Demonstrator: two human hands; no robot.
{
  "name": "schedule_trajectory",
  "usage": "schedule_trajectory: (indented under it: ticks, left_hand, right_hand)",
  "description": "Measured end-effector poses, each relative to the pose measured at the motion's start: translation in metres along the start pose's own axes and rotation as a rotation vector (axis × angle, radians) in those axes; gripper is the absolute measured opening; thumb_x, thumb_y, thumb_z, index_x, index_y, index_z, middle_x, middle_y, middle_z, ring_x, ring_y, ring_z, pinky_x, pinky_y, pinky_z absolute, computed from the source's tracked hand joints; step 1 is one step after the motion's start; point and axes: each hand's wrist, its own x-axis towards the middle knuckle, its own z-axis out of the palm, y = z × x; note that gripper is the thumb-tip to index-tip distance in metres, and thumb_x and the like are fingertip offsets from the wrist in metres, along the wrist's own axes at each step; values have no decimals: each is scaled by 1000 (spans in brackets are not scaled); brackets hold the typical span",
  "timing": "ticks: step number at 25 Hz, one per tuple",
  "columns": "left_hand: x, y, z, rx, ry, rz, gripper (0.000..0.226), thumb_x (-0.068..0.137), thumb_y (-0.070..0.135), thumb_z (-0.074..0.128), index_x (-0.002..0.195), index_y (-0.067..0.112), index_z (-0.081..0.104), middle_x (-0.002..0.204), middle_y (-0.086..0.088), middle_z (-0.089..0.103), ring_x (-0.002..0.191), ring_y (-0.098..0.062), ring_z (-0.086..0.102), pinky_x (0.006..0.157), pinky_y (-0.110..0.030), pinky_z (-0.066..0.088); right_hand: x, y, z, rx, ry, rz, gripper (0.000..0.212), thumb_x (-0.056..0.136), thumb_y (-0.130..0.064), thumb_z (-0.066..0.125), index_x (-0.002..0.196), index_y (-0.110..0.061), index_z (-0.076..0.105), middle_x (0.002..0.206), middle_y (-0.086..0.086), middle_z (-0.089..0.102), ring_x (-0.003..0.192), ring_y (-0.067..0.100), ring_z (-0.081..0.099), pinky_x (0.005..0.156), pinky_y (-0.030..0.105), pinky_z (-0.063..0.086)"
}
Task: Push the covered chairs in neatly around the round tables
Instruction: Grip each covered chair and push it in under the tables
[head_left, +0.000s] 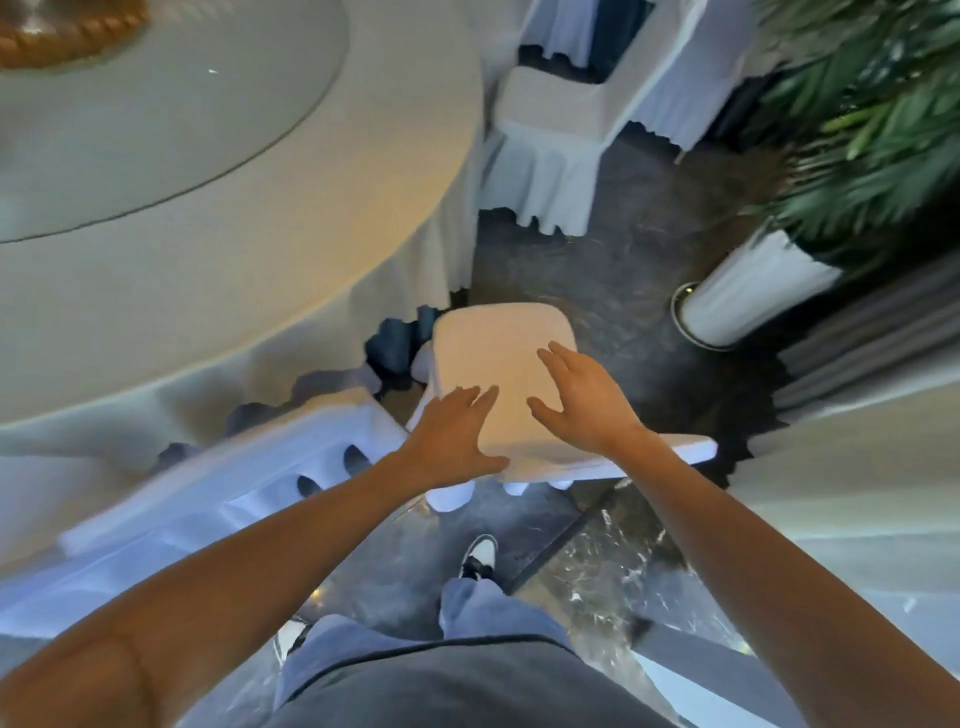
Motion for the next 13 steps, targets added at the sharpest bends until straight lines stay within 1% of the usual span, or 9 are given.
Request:
schedule_trajectory:
  ticks: [2, 3, 5, 7, 8, 9, 11, 12, 13]
  left_hand:
    - [21, 42, 14, 23, -64, 26, 102, 78, 69, 63, 156, 21, 16, 160, -8, 25, 145, -28, 26, 115, -48, 28]
    - [32, 57, 24, 30, -106, 42, 103, 77, 70, 63, 155, 21, 17, 159, -7, 26, 144, -28, 28, 113, -49, 30]
    - [47, 79, 40, 68, -216, 85, 101, 75, 67, 64, 153, 21, 21, 151, -8, 36, 135, -31, 37, 106, -50, 38]
    - [52, 88, 52, 102, -333, 96, 86, 78, 53, 66, 150, 20, 29, 137, -9, 47, 123, -32, 49, 96, -49, 46]
    - [53, 92, 56, 101, -365, 88, 78, 81, 43, 65, 149, 20, 33, 132, -10, 52, 117, -32, 54, 93, -49, 48]
    - [56, 95, 58, 87, -372, 76, 73, 84, 37, 65, 148, 19, 36, 130, -11, 56, 114, -33, 56, 92, -48, 50]
    - [56, 97, 58, 62, -348, 54, 68, 87, 35, 63, 149, 20, 38, 130, -11, 60, 114, -32, 58, 93, -46, 50]
    - [56, 98, 58, 67, -349, 54, 67, 88, 35, 62, 149, 22, 38, 132, -10, 60, 116, -32, 57, 94, -45, 49]
    - [55, 99, 58, 64, -345, 52, 66, 89, 35, 62, 149, 24, 38, 133, -8, 60, 117, -32, 57, 95, -44, 49]
  right_hand:
    - [-28, 44, -7, 25, -25, 62, 70, 89, -45, 62, 144, -7, 42, 149, 15, 44, 131, 35, 46, 110, 44, 34]
    - [-43, 63, -7, 41, -57, 97, 71, 88, -49, 60, 145, -11, 41, 149, 13, 44, 131, 33, 45, 111, 44, 33]
    - [-72, 96, -4, 94, -162, 180, 73, 86, -61, 55, 145, -22, 38, 148, 5, 46, 132, 27, 44, 111, 42, 35]
    - [-96, 112, 1, 165, -216, 221, 76, 80, -69, 54, 142, -27, 41, 142, 0, 52, 127, 23, 47, 110, 40, 37]
    - [-104, 117, 4, 186, -214, 211, 78, 78, -69, 57, 141, -26, 44, 140, -1, 54, 126, 22, 48, 112, 41, 34]
    - [-110, 121, 7, 179, -212, 187, 78, 76, -65, 62, 140, -24, 46, 138, -1, 56, 126, 22, 48, 115, 42, 30]
    - [-111, 126, 13, 117, -214, 164, 70, 75, -43, 72, 139, -24, 48, 137, 0, 57, 126, 22, 49, 118, 43, 24]
    - [-108, 129, 15, 92, -219, 203, 65, 76, -32, 72, 137, -25, 50, 134, 0, 58, 125, 23, 50, 117, 44, 24]
    - [-103, 132, 14, 63, -229, 260, 62, 76, -26, 72, 135, -26, 53, 130, 0, 61, 122, 24, 53, 116, 46, 25]
